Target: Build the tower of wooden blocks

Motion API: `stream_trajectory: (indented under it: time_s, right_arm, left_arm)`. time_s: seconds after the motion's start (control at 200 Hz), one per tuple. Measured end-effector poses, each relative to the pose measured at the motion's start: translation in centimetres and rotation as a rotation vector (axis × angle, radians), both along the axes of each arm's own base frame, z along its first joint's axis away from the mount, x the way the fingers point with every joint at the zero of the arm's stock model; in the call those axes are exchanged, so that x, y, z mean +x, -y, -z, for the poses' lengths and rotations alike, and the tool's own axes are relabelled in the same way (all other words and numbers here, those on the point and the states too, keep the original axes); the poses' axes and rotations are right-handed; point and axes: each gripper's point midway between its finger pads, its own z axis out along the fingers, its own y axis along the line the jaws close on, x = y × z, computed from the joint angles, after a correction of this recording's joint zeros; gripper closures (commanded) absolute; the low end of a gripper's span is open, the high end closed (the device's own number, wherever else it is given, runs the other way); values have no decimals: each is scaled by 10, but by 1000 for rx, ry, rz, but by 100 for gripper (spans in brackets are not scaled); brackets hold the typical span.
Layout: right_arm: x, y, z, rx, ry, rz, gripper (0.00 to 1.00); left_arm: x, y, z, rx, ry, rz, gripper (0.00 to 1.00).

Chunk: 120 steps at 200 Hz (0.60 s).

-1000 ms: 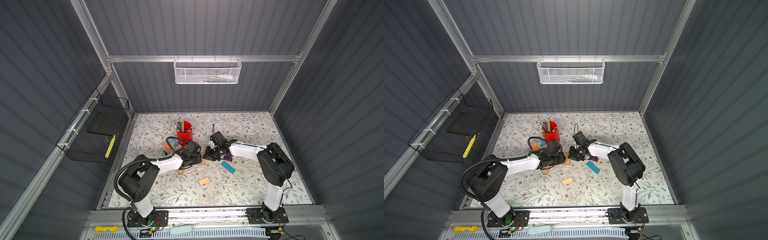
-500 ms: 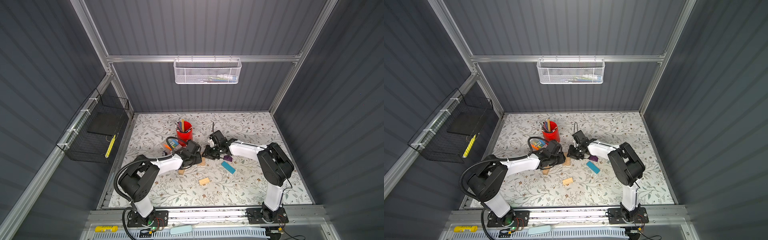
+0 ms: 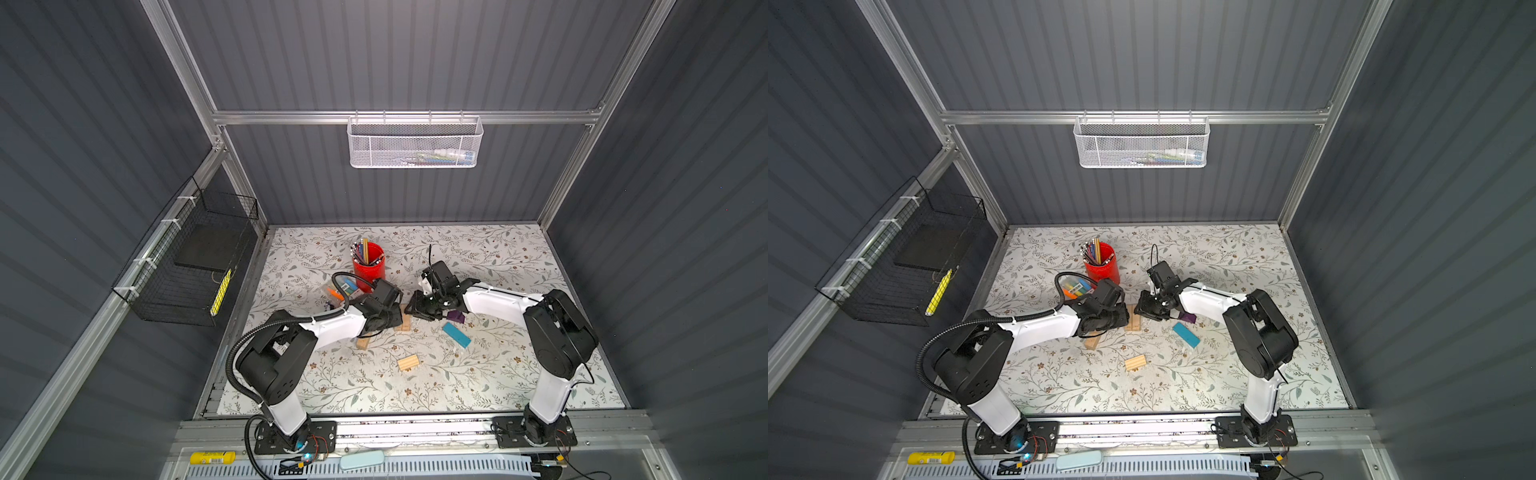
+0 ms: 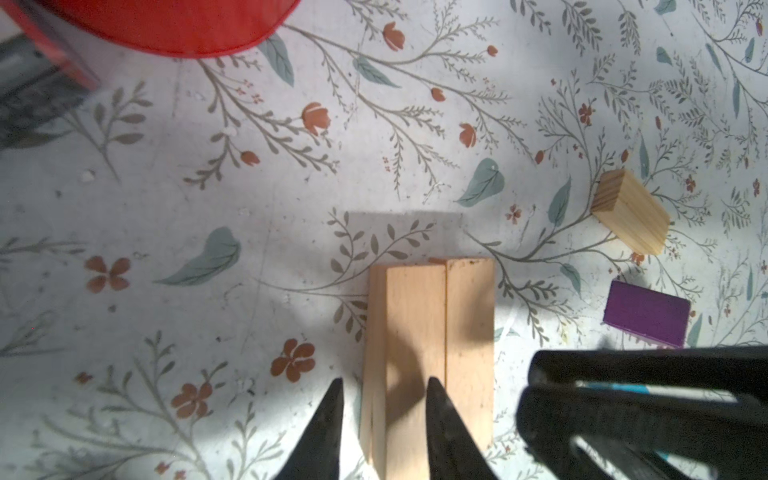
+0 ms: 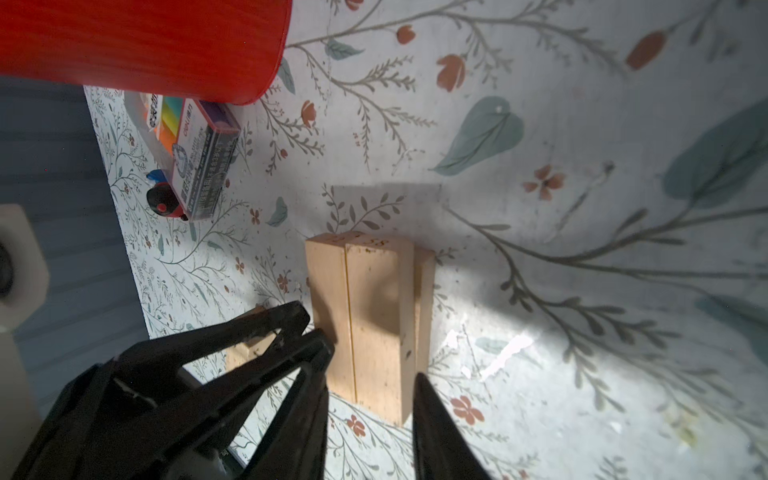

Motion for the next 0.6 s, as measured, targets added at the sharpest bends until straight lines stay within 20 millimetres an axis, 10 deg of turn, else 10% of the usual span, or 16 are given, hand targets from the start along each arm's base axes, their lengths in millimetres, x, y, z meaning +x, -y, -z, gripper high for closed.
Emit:
stream_trajectory:
  time_s: [0.6]
  right_arm:
    - [-10,24,-44,-43,147,-33,49]
  left_arm:
    - [-9,-22,-46,37,68,-4,59]
